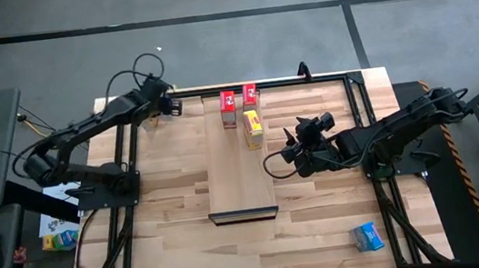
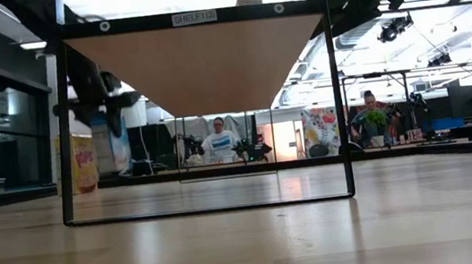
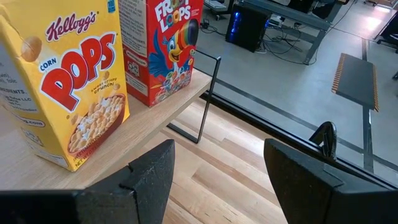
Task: Stack cereal on shelf
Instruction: Put the top blue cereal box on the shelf
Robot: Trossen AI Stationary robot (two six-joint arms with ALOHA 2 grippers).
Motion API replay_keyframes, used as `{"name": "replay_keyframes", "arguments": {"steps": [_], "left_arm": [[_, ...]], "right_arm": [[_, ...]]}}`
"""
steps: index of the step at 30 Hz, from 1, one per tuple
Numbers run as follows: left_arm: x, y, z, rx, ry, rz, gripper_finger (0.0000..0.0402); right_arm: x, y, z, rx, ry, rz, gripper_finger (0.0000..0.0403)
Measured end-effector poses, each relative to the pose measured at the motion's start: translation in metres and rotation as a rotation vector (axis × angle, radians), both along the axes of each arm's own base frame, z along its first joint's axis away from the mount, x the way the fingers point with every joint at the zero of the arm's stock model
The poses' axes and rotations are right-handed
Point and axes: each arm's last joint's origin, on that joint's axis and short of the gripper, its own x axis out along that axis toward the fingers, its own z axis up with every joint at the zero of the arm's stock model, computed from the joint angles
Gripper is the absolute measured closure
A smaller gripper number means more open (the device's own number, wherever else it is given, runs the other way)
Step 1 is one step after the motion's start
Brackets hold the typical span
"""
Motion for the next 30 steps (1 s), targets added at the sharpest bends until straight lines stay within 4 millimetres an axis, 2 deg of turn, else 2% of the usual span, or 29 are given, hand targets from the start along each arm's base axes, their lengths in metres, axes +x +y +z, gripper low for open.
{"name": "replay_keyframes", "arguments": {"steps": [4,7,14,19,23,30], "left_arm": [[-0.004,-0.011,0.029,0.02,-0.086,-0.046,0.027],[-0.004,-0.027,0.058,0.012,-0.158,-0.134,0.027],[-0.007,-0.086,0.129,0.019,-0.207,-0.367,0.027],[-0.018,-0.127,0.168,0.005,-0.303,-0.528,0.0271],[-0.008,-0.156,0.187,-0.028,-0.479,-0.748,0.0271],[0.046,-0.217,0.189,-0.013,-0.595,-1.163,0.0271]], "right_arm": [[0.0,0.0,0.0,0.0,0.0,0.0,0.0163],[0.0,0.0,0.0,0.0,-0.001,0.0,0.0163],[0.0,0.0,0.0,-0.003,-0.005,-0.003,0.0163],[0.0,0.0,0.0,-0.003,-0.007,-0.003,0.0163],[0.001,0.0,0.001,-0.001,-0.018,-0.003,0.0163],[0.001,0.0,0.001,-0.002,-0.02,-0.004,0.0163]]}}
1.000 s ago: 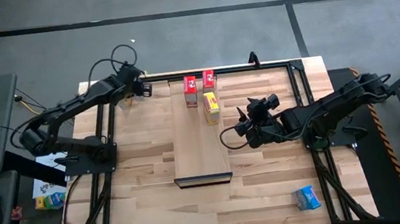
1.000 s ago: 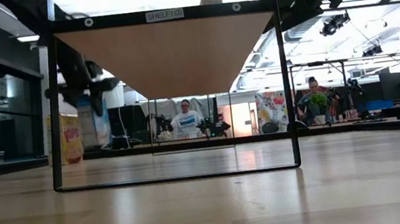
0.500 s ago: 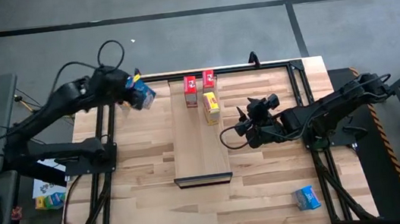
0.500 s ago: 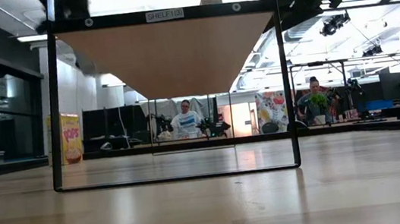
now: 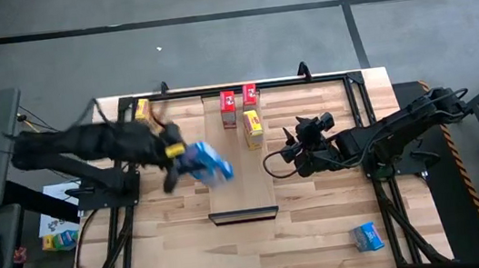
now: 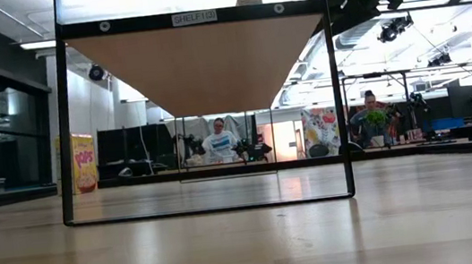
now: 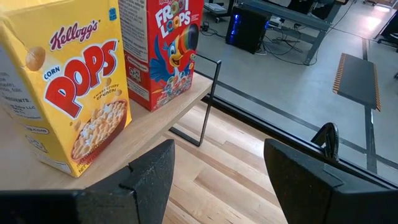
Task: Stack cereal on shelf
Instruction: Put the top blue cereal box on the shelf
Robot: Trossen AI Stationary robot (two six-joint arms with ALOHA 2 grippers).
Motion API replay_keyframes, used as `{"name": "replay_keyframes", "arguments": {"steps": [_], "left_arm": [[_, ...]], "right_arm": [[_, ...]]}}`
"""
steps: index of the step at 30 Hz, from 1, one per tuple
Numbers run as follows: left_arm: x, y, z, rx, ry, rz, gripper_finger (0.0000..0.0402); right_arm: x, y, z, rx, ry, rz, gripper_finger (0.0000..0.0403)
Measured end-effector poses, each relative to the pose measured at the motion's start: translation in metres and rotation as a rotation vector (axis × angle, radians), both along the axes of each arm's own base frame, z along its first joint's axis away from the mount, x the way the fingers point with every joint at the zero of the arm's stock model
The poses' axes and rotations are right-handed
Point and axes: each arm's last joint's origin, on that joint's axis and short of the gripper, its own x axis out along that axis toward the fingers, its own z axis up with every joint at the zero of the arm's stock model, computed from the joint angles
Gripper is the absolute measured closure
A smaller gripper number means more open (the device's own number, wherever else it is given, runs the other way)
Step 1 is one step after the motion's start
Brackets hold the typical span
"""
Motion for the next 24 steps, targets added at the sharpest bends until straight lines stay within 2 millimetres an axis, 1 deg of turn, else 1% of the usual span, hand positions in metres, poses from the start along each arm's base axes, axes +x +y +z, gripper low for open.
{"name": "replay_keyframes", "arguments": {"steps": [3,5,8,11,14,19,24], "left_arm": [[0.026,-0.03,-0.006,0.124,-0.061,-0.166,0.0271],[0.039,-0.046,-0.011,0.225,-0.064,-0.244,0.0271],[0.056,-0.062,-0.01,0.368,-0.041,-0.26,0.0271],[0.07,-0.068,-0.007,0.497,0.001,-0.233,0.0271],[0.083,-0.072,-0.009,0.603,0.038,-0.264,0.0271],[0.101,-0.075,-0.028,0.752,0.124,-0.355,0.027],[0.116,-0.069,-0.043,0.805,0.188,-0.36,0.027]], "right_arm": [[0.0,0.0,0.0,0.0,0.0,0.0,0.0163],[0.0,0.0,0.0,0.0,0.0,0.0,0.0163],[0.0,0.0,0.0,0.0,0.0,0.0,0.0163],[0.0,0.0,0.0,-0.004,0.008,0.004,0.0163],[0.0,0.0,0.0,-0.007,0.015,0.008,0.0163],[0.0,0.001,0.0,-0.017,0.035,0.02,0.0163],[0.0,0.001,0.0,-0.017,0.04,0.024,0.0163]]}}
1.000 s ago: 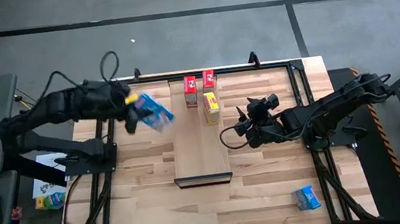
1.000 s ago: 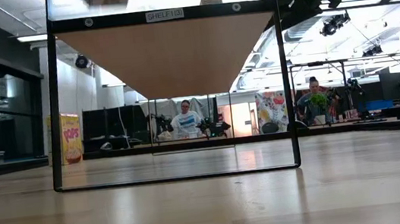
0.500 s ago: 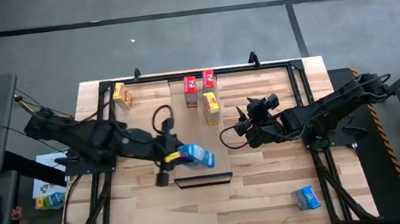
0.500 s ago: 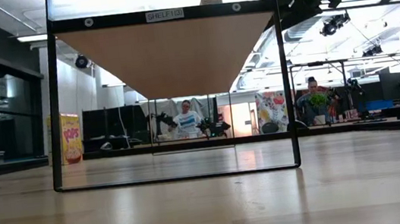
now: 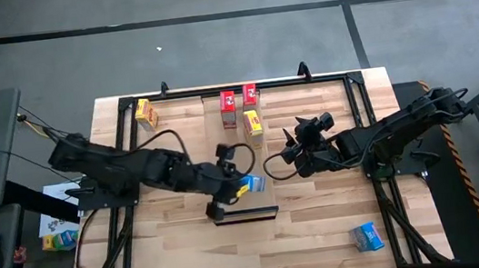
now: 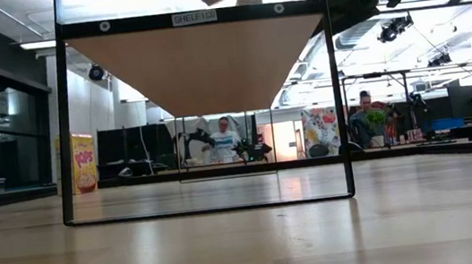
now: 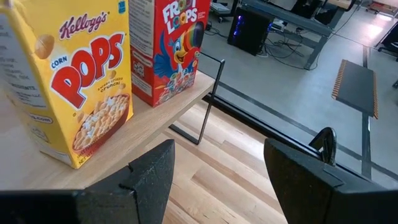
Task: Stack cereal on shelf
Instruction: Put the top blue cereal box on the shelf
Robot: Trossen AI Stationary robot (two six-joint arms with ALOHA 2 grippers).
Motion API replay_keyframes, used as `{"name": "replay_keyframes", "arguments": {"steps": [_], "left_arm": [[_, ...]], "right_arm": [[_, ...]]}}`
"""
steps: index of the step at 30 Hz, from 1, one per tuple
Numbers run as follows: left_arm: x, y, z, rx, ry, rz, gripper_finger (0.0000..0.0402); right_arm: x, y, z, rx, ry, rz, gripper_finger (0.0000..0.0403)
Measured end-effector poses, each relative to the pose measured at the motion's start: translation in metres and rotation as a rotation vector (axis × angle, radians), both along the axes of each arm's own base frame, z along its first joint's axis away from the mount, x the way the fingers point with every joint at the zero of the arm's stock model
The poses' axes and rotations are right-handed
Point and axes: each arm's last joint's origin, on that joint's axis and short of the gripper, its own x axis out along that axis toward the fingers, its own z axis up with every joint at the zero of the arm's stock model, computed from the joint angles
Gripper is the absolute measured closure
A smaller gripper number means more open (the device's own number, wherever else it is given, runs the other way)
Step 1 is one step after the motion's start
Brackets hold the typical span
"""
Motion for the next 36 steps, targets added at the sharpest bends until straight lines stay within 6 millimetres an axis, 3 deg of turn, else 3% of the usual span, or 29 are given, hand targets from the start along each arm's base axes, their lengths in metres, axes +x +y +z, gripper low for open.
{"name": "replay_keyframes", "arguments": {"steps": [9,32,36], "left_arm": [[0.019,0.023,-0.017,-0.054,0.079,-0.009,0.027],[0.039,0.04,-0.036,-0.113,0.126,0.028,0.027],[0.04,0.041,-0.038,-0.125,0.133,0.043,0.0253]], "right_arm": [[0.001,0.0,0.0,0.006,-0.007,0.005,0.0163],[0.003,0.001,0.002,0.002,-0.006,0.028,0.0163],[0.003,0.001,0.002,0.004,-0.007,0.029,0.0163]]}}
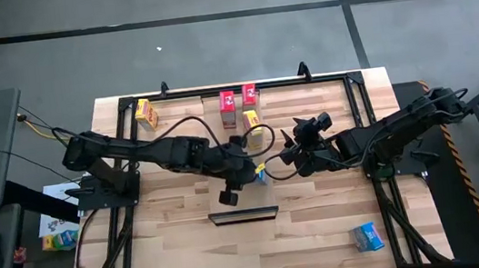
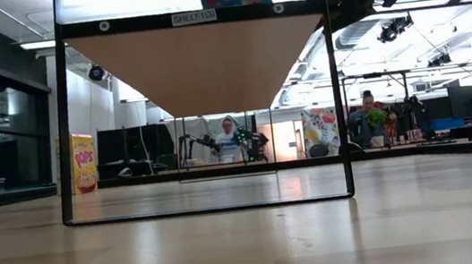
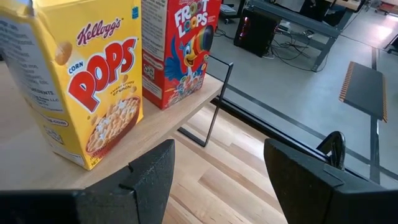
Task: Stack cereal on shelf
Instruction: Put the top blue cereal box on the shelf
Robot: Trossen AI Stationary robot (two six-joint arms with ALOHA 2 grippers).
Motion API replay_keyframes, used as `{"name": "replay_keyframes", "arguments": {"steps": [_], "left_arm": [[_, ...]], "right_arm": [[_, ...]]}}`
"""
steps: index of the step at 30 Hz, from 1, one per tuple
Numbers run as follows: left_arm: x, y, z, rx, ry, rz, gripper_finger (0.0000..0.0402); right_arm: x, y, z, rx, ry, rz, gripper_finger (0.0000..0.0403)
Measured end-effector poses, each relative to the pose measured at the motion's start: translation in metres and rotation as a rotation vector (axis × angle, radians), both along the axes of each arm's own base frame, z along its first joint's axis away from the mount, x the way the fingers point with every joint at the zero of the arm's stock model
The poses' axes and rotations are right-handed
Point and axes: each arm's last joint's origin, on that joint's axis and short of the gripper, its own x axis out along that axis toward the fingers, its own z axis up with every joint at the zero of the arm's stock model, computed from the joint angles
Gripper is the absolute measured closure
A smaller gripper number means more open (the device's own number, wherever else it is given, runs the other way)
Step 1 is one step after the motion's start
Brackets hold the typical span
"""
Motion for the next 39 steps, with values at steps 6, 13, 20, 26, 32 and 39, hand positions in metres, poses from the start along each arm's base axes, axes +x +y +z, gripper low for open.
{"name": "replay_keyframes", "arguments": {"steps": [6,13,20,26,32,39], "left_arm": [[0.0,0.0,0.0,-0.016,-0.001,0.018,0.0201],[-0.001,0.0,0.001,-0.016,-0.004,0.024,0.0156],[-0.009,0.003,0.024,0.022,-0.013,0.061,0.0147],[-0.019,0.002,0.056,0.043,-0.028,0.097,0.0147],[-0.044,0.002,0.082,0.067,0.011,0.225,0.0147],[-0.075,0.0,0.074,0.009,-0.077,0.282,0.0147]], "right_arm": [[0.001,0.0,0.0,0.002,-0.008,0.001,0.0163],[0.002,0.001,0.001,0.008,-0.014,0.01,0.0163],[0.002,0.001,0.001,-0.003,0.005,0.02,0.0163],[0.002,0.001,0.001,-0.011,0.025,0.034,0.0163],[0.001,0.002,-0.001,0.019,0.078,0.084,0.0163],[-0.003,0.01,-0.003,0.03,0.133,0.15,0.0163]]}}
